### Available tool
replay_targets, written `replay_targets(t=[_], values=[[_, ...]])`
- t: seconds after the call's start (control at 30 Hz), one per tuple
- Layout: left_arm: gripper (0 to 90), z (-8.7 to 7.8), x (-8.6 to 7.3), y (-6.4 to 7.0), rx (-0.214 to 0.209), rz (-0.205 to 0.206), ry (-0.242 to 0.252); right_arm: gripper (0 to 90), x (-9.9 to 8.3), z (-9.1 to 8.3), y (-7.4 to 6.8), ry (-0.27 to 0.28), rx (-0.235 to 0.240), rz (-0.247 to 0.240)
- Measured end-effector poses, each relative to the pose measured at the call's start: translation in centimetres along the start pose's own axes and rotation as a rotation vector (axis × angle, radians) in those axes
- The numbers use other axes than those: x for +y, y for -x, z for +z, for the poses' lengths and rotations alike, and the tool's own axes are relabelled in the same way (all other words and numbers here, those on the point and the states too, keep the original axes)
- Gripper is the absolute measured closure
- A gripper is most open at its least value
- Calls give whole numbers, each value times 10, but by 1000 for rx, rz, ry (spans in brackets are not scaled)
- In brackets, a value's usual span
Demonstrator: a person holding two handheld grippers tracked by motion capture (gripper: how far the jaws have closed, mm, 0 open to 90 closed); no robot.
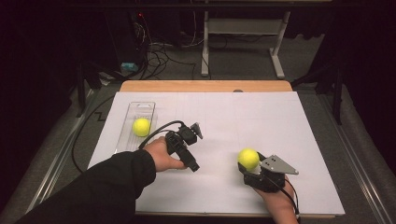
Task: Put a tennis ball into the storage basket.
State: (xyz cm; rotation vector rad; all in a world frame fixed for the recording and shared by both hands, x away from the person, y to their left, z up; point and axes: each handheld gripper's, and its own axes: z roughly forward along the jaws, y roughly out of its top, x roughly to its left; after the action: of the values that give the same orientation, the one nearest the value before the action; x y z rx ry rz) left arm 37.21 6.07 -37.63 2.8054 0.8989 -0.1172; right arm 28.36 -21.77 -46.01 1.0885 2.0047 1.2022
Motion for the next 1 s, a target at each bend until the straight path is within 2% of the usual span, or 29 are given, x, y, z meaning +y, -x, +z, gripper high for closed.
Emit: replay_targets(t=[0.53,1.0], values=[[5,-7,1,3,-5,1,13,274,5,7,-21,17,53,-44],[5,-13,5,7,1,10,20,274,10,13,-33,28,73,-54]])
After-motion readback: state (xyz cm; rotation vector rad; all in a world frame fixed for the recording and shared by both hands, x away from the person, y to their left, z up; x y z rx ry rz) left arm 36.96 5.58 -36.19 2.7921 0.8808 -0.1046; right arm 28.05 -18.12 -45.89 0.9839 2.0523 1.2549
